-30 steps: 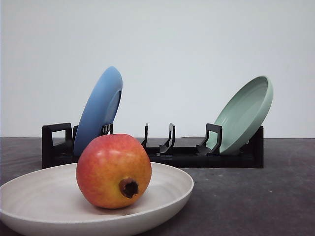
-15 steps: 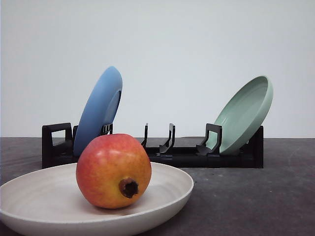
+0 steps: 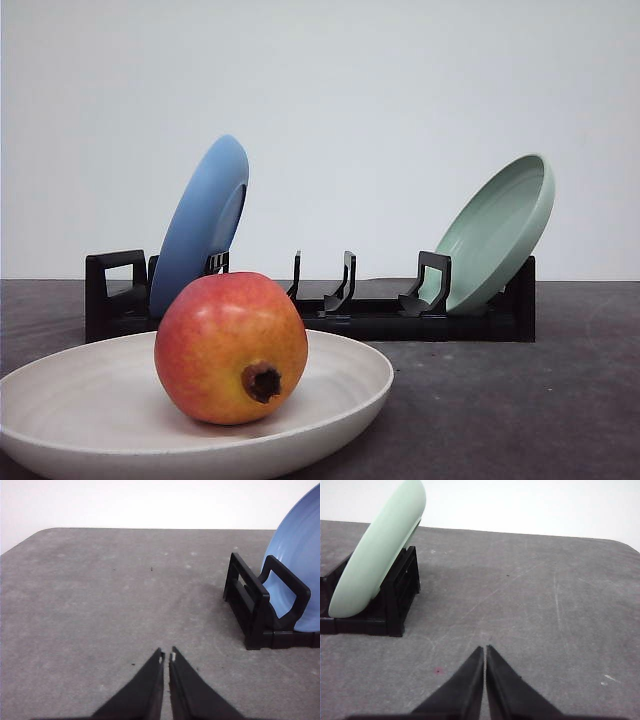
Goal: Place pomegranate in white plate
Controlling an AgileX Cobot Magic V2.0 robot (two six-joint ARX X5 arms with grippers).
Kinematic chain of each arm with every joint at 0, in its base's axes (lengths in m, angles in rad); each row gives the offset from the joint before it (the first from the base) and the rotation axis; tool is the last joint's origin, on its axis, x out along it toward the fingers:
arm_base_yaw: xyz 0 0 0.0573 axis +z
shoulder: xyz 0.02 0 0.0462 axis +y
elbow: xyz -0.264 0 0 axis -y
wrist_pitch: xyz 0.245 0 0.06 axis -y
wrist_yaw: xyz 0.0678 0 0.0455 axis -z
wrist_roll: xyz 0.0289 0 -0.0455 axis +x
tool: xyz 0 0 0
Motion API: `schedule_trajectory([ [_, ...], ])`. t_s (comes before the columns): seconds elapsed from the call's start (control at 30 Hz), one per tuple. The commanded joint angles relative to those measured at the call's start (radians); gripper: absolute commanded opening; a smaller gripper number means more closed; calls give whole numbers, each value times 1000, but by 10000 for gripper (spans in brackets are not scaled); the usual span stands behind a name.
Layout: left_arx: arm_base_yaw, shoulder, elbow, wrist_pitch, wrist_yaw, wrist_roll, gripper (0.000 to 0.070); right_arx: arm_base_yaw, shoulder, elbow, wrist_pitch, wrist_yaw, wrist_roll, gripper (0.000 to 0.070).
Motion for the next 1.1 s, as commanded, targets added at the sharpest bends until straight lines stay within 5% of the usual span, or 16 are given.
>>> schedule_trajectory([
  [0.0,2,-2,-11,-2,3,5,0,-1,-1,-3,6,1,-5,1],
  [1.07,2,-2,-11,-2,3,5,0,-1,-1,-3,6,1,-5,1],
])
